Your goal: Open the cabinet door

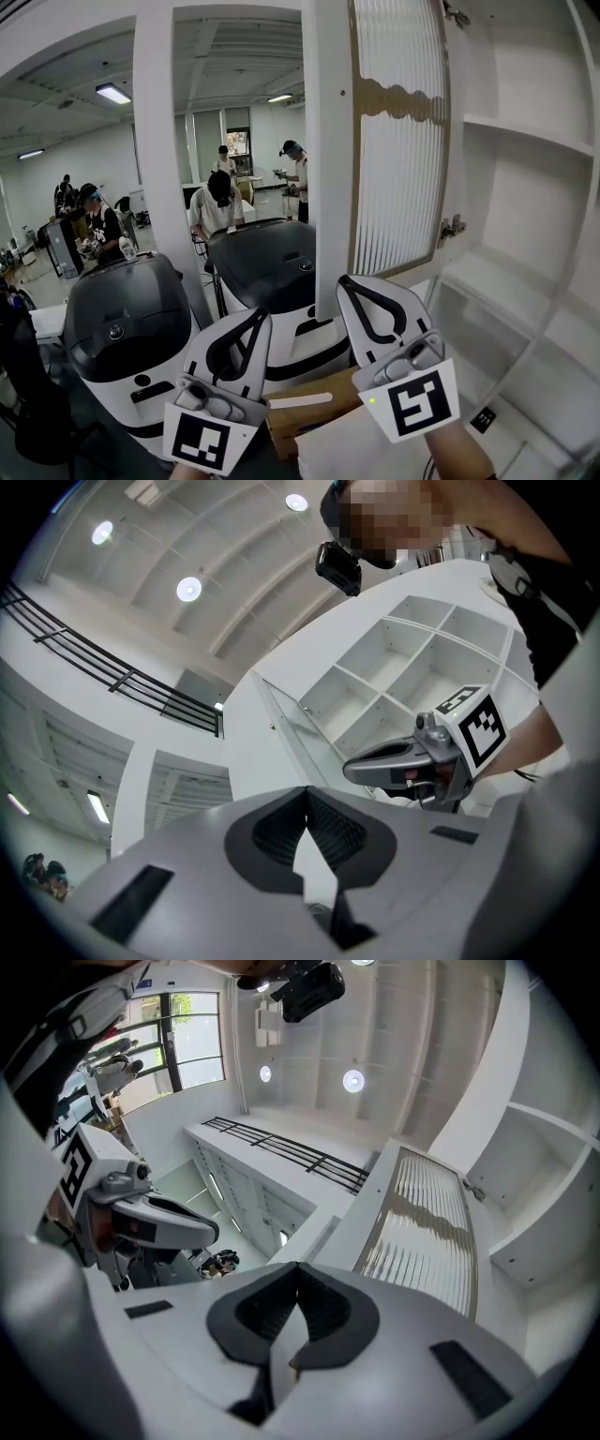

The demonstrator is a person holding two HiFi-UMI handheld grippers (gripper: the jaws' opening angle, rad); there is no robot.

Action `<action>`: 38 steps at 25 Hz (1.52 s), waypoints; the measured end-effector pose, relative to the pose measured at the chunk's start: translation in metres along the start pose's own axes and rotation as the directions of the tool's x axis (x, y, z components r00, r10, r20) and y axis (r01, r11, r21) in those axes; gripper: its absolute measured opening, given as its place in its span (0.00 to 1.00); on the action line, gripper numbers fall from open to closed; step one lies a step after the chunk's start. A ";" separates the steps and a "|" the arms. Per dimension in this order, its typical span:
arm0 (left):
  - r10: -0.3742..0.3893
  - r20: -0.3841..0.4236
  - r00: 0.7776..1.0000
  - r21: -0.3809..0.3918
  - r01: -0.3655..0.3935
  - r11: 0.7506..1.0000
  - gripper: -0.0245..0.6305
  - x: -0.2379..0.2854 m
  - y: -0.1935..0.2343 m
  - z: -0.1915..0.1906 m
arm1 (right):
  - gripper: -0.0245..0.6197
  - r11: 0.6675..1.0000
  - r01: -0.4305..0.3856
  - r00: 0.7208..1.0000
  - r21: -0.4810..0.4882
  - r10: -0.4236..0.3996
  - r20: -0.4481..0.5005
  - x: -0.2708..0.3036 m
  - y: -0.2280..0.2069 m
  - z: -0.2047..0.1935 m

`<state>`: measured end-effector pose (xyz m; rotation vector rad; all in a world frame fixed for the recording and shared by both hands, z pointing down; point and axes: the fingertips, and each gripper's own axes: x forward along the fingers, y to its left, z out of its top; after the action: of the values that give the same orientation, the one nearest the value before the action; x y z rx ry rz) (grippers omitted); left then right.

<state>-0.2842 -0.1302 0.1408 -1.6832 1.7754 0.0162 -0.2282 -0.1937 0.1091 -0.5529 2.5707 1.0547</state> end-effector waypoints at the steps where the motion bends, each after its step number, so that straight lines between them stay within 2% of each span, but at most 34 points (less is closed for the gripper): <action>1: 0.000 -0.002 1.000 -0.001 0.000 1.000 0.04 -0.001 0.000 -0.001 | 0.04 1.000 -0.001 1.000 -0.001 0.001 -0.005 0.001 0.000 -0.002; 14: -0.026 -0.015 1.000 -0.009 0.026 1.000 0.04 -0.005 -0.012 -0.005 | 0.04 1.000 0.006 0.999 0.025 -0.005 -0.038 -0.007 0.000 -0.016; 24: -0.129 0.000 0.992 -0.053 0.129 0.990 0.04 0.009 -0.059 -0.008 | 0.04 0.999 0.053 0.991 0.000 -0.052 -0.127 -0.061 -0.011 -0.026; 31: -0.223 0.044 0.974 -0.072 0.226 0.971 0.04 0.023 -0.105 -0.005 | 0.04 0.993 0.115 0.977 -0.013 -0.115 -0.179 -0.112 -0.028 -0.033; 38: -0.343 0.105 0.933 -0.150 0.356 0.922 0.04 0.030 -0.163 -0.001 | 0.04 0.978 0.201 0.940 -0.056 -0.209 -0.270 -0.171 -0.039 -0.037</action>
<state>-0.1380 -0.1839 0.1976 -2.0732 1.4267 0.0720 -0.0647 -0.2061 0.1826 -1.0169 2.6568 1.0029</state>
